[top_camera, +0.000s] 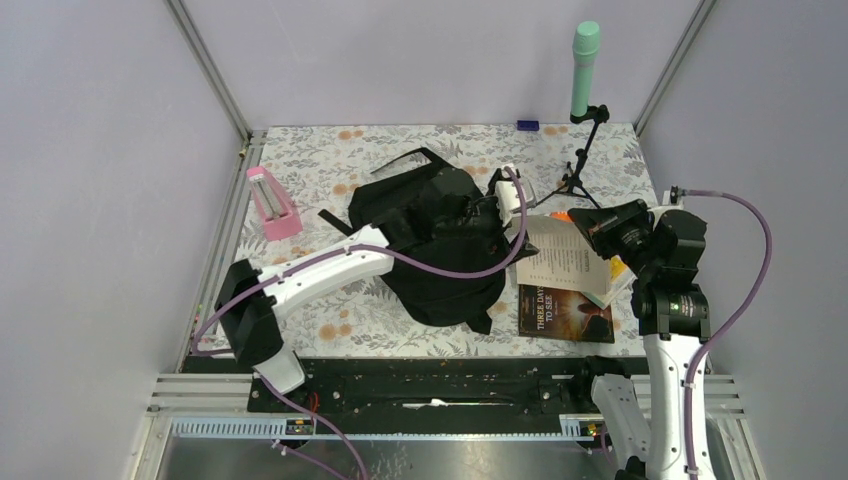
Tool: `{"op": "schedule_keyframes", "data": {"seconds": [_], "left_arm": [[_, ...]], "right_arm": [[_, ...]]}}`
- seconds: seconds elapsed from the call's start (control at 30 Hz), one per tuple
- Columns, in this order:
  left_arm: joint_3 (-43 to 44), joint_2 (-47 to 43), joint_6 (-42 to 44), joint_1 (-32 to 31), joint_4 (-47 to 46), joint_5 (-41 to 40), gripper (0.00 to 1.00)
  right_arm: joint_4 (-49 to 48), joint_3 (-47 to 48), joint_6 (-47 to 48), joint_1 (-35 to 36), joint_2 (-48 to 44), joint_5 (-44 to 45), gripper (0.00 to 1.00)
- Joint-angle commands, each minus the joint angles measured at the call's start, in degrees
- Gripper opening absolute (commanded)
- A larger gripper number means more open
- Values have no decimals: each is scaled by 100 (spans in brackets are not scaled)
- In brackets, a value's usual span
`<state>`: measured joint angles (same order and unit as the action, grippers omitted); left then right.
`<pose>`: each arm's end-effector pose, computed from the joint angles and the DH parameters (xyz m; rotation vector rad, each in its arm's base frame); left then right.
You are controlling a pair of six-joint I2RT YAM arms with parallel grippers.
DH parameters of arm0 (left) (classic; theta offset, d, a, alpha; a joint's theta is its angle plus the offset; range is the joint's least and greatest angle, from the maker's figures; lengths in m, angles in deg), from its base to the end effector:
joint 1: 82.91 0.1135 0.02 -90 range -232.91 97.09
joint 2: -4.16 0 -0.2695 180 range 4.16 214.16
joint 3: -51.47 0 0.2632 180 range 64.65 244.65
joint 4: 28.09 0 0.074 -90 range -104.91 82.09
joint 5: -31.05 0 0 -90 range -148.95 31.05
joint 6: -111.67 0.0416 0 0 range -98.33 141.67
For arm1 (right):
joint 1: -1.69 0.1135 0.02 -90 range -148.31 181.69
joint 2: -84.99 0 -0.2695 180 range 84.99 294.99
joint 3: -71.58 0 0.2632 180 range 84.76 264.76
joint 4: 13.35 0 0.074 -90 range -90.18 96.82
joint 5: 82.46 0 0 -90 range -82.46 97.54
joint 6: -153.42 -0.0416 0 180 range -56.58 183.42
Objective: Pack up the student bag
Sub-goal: Pick up the book from the center of the board.
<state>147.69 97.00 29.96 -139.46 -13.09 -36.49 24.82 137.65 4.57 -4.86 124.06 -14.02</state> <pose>0.2107 -0.3477 0.3755 1.2348 1.3900 -0.9443 0.1566 -0.0026 0.3810 0.7511 1.7025 0.9801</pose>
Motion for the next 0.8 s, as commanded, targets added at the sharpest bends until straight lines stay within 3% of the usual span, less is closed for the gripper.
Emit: {"op": "schedule_keyframes", "data": {"seconds": [0.0, 0.1, 0.23, 0.3, 0.5, 0.53, 0.57, 0.67, 0.77], "left_arm": [[475, 251, 427, 22, -62, -447, 94], [627, 477, 479, 22, -36, -494, 94], [755, 682, 700, -70, 43, -872, 83], [810, 717, 666, -90, 83, -892, 68], [714, 612, 640, -244, -132, -934, 6], [721, 578, 645, -275, -132, -1022, 0], [722, 541, 659, -297, -134, -1097, 0], [781, 420, 605, -324, -119, -1246, 0], [1344, 481, 419, -328, 501, -1272, 0]], "right_arm": [[-339, 539, 207, 73, -20, -412, 0], [-292, 592, 253, 83, -22, -561, 0], [-117, 703, 378, 92, -8, -739, 0], [-20, 748, 469, 92, 17, -827, 0], [13, 712, 680, 101, 139, -883, 0], [14, 719, 738, 99, 180, -915, 1], [14, 731, 807, 101, 227, -924, 3], [8, 743, 965, 101, 328, -863, 20], [59, 845, 1279, 92, 417, -704, 50]]}}
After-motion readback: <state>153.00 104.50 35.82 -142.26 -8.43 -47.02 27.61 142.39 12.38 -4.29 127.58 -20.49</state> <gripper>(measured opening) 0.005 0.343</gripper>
